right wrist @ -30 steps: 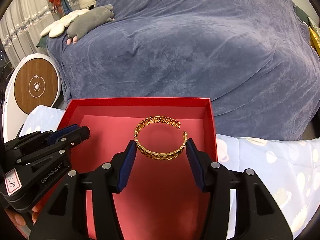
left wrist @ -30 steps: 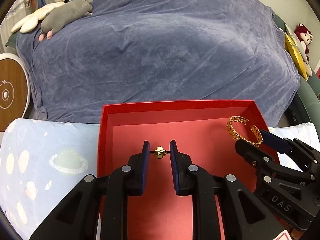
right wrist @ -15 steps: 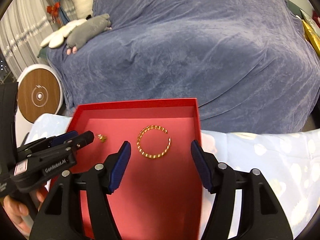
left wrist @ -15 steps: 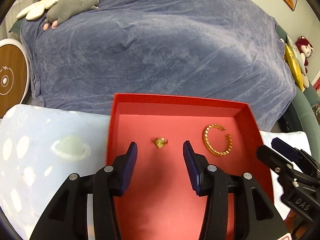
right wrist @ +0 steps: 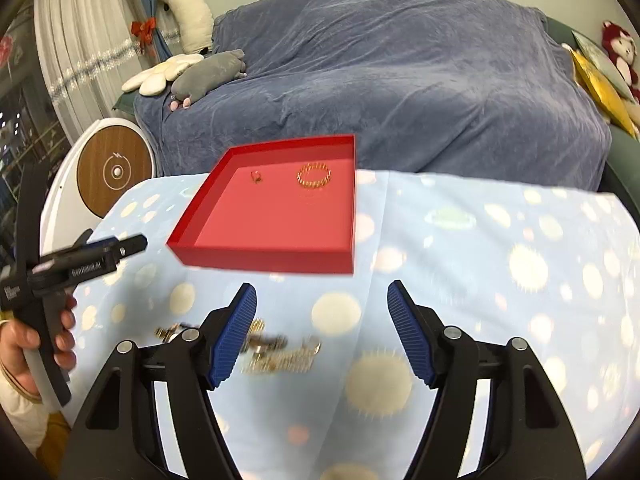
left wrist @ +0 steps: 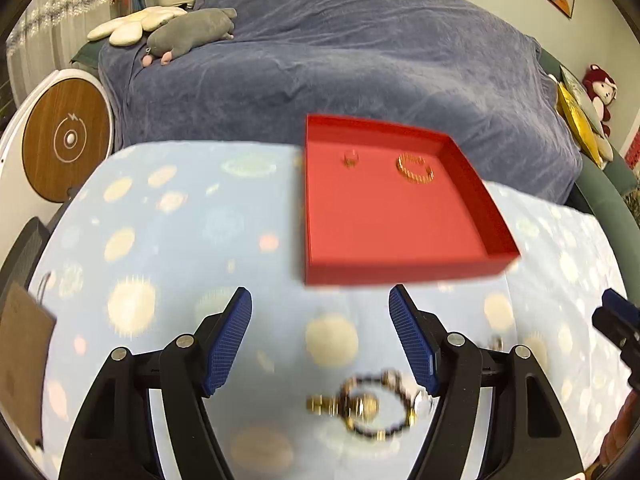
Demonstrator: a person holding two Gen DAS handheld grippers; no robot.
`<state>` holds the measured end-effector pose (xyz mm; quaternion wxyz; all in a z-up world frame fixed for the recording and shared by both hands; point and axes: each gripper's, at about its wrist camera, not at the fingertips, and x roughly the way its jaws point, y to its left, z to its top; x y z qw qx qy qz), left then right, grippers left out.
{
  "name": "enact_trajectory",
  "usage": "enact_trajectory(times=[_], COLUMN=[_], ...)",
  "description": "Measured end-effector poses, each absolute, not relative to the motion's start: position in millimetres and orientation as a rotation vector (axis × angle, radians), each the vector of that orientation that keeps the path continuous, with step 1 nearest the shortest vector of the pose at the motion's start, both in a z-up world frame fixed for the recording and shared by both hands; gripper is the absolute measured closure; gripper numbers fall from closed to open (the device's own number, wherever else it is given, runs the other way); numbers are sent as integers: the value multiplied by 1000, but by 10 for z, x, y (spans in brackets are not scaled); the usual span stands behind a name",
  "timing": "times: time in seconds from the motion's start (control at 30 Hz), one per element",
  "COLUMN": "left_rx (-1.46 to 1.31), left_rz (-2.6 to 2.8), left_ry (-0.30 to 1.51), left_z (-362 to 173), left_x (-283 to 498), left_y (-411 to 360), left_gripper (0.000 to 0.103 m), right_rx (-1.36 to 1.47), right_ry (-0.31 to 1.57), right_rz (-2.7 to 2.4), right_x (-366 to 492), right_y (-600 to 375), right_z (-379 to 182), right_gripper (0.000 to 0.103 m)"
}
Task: Organize jewelry
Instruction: 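Lift both grippers out of the red box back toward the pile, then lower the left gripper onto the black-bead bracelet and close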
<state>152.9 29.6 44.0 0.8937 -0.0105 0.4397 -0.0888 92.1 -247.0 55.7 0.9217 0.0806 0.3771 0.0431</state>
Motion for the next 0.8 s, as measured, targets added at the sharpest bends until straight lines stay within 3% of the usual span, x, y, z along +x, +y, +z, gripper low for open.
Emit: enact_trajectory(times=[0.2,0.6,0.8], left_rx=[23,44,39], left_rz=[-184,-224,-218], left_ry=[935,962,978], left_z=[108,-318,-425], left_x=[994,857,953], left_y=[238,255,171], left_gripper=[34,35,49], right_rx=[150,8,31], right_ry=[798,831,848], right_rz=[98,129,138], right_x=[620,568,651], right_y=[-2318,-2017,-1992], right_z=[331,12,-20], right_gripper=[37,37,37])
